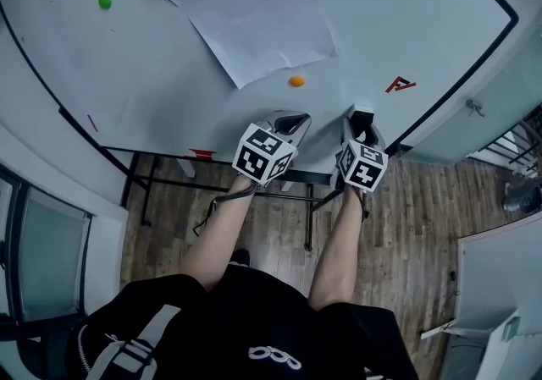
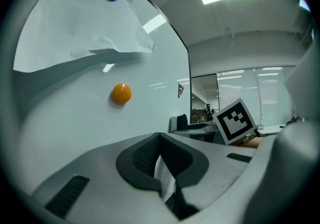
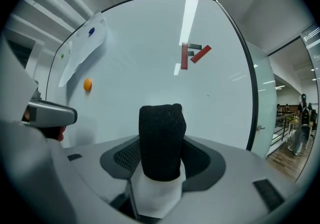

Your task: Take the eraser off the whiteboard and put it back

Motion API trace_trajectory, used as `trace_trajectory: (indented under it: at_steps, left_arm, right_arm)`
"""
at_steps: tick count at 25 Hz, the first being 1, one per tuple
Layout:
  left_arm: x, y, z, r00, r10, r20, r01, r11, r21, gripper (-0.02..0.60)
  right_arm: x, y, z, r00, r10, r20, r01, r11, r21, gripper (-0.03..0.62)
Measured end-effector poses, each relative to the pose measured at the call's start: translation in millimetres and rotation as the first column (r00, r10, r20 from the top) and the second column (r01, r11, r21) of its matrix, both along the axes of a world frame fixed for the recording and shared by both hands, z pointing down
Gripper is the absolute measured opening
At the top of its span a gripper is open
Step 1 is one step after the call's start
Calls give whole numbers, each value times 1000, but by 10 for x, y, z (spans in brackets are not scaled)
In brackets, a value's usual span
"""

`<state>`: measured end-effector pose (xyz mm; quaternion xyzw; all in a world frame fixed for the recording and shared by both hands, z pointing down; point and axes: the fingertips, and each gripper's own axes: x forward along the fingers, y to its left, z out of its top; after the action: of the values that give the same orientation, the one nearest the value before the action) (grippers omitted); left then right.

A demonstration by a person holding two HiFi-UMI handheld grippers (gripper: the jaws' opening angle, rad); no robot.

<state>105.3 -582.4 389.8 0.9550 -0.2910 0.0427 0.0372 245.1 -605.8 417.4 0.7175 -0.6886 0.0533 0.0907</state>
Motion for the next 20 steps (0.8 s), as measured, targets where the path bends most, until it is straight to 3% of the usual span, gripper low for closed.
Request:
trace_trajectory:
  at_steps: [6,12,20]
  left_arm:
    - [113,-47,62,1000,5,13,-5,1000,1,9]
    - [176,24,140,1000,0,22,0,1000,-17,9]
    - [92,152,209,998,-57,19,58,998,-40,9]
  right_arm:
    - [-6,-13,4,1000,-5,14,5,1000,26,244]
    - [-15,-40,65,994,-45,100,43,999,22,261]
    - [50,249,246,986,-72,150,73,997,-2,276]
